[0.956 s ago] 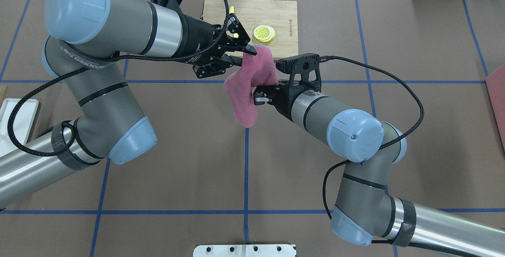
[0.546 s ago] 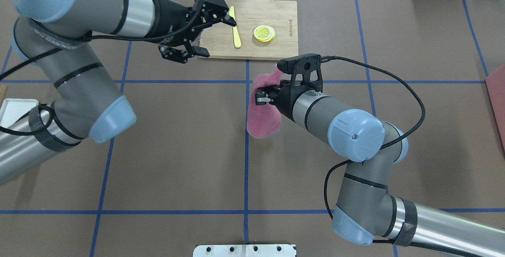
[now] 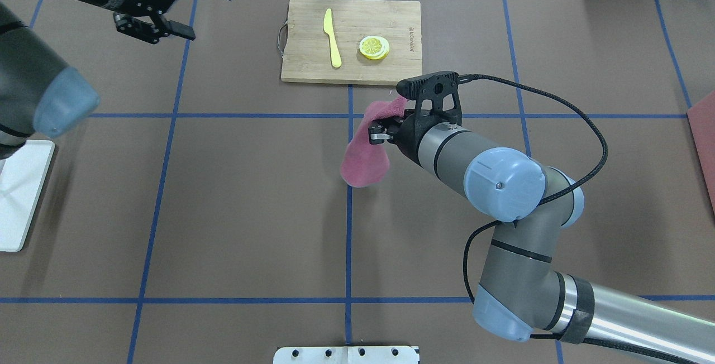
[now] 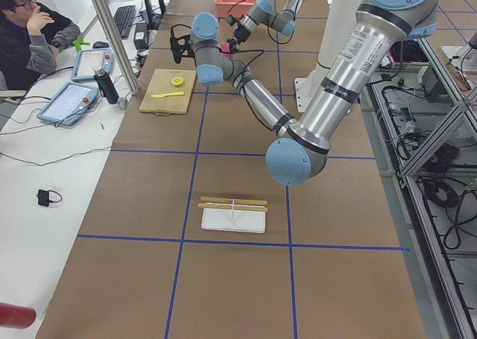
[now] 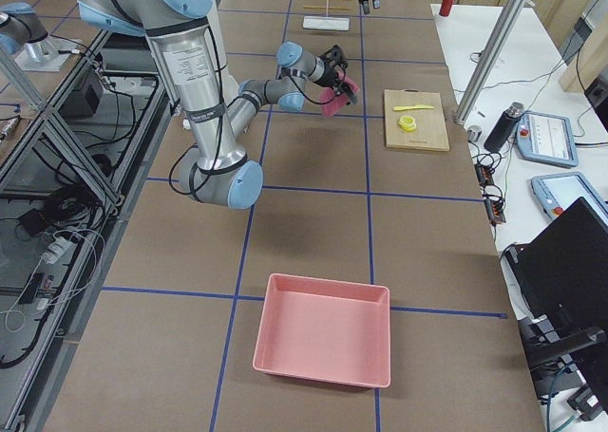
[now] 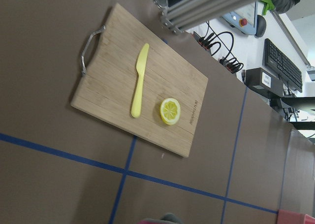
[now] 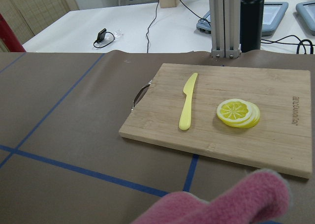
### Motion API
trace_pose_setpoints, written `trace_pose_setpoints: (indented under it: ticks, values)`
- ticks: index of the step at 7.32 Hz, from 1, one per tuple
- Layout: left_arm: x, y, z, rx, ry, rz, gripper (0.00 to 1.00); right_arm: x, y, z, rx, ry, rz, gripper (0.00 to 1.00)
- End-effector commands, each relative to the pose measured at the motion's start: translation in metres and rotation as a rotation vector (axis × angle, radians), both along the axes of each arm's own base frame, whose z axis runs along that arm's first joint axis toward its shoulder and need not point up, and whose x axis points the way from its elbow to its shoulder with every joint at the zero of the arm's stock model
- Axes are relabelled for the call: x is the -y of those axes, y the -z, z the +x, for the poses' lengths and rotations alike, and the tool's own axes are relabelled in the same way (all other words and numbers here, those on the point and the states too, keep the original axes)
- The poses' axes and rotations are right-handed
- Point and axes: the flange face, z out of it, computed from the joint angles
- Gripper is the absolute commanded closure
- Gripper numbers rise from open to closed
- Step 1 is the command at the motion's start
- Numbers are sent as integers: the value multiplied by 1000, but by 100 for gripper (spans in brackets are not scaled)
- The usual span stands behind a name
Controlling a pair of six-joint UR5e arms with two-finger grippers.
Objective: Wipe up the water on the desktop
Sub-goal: 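Open the left gripper and withdraw the left arm while the right holds the towel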
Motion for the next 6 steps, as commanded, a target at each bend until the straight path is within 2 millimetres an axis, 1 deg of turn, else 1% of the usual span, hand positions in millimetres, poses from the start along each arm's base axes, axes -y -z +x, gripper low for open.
trace_pose_setpoints:
  ticks: [1, 2, 3, 4, 5, 6]
  values:
    - [15, -39, -61, 90, -19, 62, 2, 7, 6, 19, -114, -14, -47, 100]
    - [18, -60, -74, 143, -25, 97, 2, 6, 12, 32, -181, -11, -62, 100]
    - [20, -87, -96, 198, -20, 152, 2, 7, 18, 47, -215, -6, -81, 100]
    - [18, -119, -125, 271, -17, 243, 2, 5, 22, 57, -240, -5, -89, 100]
    - [14, -149, -148, 343, -30, 335, 2, 7, 23, 59, -244, -9, -90, 100]
    - [13, -168, -169, 400, -38, 394, 2, 9, 22, 62, -255, -13, -94, 100]
